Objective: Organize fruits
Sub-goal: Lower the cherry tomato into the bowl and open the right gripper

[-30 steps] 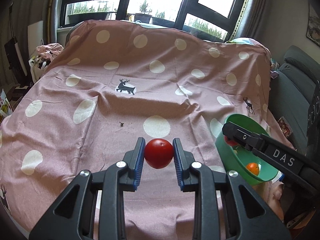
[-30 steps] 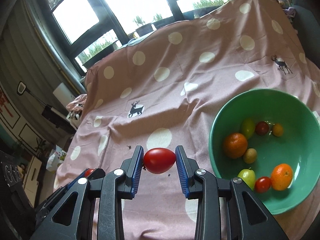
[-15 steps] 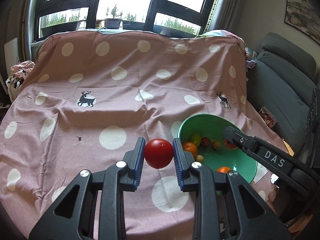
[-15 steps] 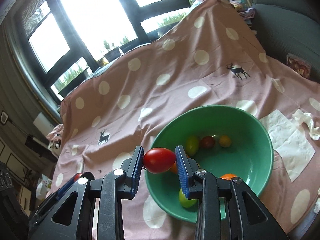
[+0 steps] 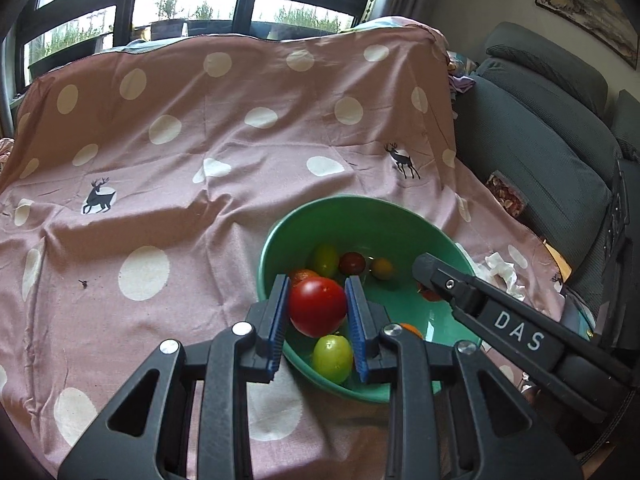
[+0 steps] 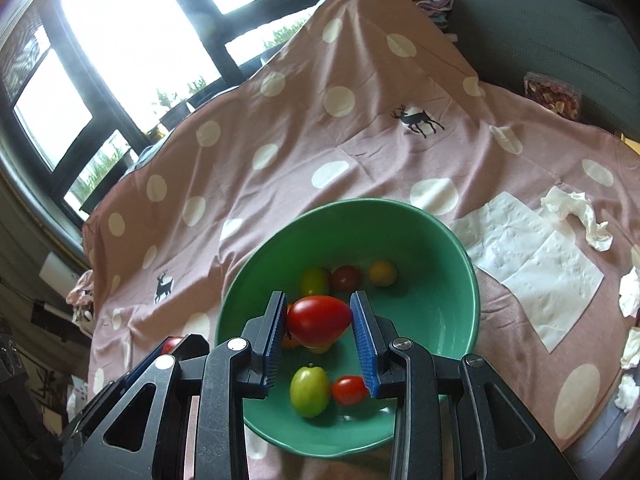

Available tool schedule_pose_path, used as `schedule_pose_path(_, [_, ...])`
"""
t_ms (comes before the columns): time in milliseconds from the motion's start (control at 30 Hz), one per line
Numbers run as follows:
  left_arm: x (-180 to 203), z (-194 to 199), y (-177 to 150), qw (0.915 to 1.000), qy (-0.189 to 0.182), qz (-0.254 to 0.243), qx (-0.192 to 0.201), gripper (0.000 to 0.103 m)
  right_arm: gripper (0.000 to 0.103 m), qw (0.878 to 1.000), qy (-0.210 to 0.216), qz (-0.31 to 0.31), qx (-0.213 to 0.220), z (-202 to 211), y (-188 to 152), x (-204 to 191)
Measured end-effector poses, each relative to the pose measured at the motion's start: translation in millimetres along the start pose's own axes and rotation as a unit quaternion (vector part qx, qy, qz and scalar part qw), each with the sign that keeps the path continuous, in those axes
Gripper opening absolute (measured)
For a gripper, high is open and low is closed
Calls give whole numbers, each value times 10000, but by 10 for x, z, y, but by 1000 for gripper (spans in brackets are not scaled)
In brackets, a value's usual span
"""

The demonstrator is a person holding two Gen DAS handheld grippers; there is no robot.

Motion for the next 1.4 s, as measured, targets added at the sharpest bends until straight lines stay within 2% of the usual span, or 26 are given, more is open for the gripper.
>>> schedule_pose_path(300, [169,-268,-127,9990,-226,-80,-382,28,35,9996,-154,-145,-199,-96,-28,168])
schedule_pose_path(833, [248,-471,-286,9967,-264,-153,-754,28,36,9976,-499,-152,-457,-214,-94,333])
schedule_pose_path(1033, [240,-497,-300,9965,-204,-101,-807,28,36,9976,-501,-164,-449,-211,-92,343])
schedule_pose_path(1067, [236,-497,-296,9965,-205,-71,-809,31,36,9977,-489,-164,-445,-215,-90,338])
schedule_pose_path(1200, [205,-448,-249,9973,-197,33,-702,56,36,9977,-500,-218,-413,-194,-70,365])
schedule_pose_path(1400, [174,-302,-139,9986,16,-84,-526,71,36,9983,-426,-306,-257,-122,-4,392])
Point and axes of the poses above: each gripper's, at about its wrist camera, not at the fingertips, and z roughly against the way its jaws point, x to its right, y to its top, the point moved 5 cm from there along -z, roughly the way its jaws point, and after that the axes turned 13 degrees about x, right-handed, at the moved point
